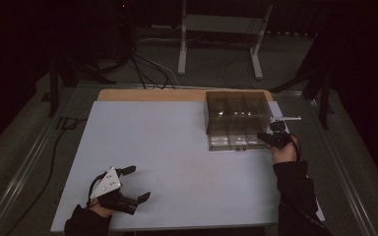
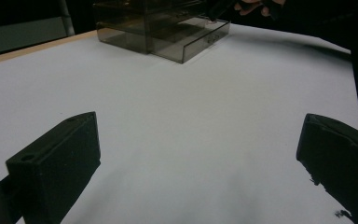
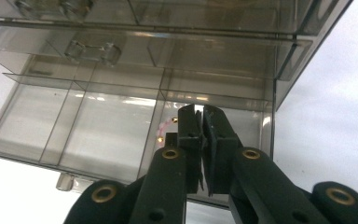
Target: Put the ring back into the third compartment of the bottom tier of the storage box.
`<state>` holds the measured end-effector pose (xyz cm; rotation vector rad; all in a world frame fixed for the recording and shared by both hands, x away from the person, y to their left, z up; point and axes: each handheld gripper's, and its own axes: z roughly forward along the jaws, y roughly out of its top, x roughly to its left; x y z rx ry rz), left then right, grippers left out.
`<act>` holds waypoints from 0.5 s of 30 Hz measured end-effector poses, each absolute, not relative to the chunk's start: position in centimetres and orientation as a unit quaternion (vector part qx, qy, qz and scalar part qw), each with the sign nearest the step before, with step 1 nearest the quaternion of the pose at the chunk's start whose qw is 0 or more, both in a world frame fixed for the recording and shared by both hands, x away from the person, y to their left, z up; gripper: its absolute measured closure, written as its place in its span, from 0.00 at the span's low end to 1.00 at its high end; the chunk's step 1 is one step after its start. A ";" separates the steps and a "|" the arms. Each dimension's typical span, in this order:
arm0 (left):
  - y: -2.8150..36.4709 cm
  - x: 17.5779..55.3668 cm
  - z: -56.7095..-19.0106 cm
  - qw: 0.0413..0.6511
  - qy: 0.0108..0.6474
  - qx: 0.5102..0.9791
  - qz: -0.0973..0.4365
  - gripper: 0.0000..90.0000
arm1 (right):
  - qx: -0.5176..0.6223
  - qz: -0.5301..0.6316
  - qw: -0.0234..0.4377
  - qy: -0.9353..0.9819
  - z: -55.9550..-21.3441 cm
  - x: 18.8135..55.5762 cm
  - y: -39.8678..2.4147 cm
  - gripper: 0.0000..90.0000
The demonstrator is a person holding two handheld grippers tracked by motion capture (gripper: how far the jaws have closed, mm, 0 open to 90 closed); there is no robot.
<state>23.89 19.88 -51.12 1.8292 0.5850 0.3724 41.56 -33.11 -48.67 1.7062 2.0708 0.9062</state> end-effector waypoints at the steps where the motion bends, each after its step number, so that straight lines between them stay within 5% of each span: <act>1: 19.9 23.9 -51.1 0.559 0.247 0.775 0.158 0.01 | 0.595 0.315 0.153 0.723 -48.8 41.6 -33.1 0.96; 15: 19.8 23.9 -51.2 0.556 0.247 0.778 0.158 0.01 | 0.595 0.301 0.150 0.730 -49.6 41.9 -32.6 0.95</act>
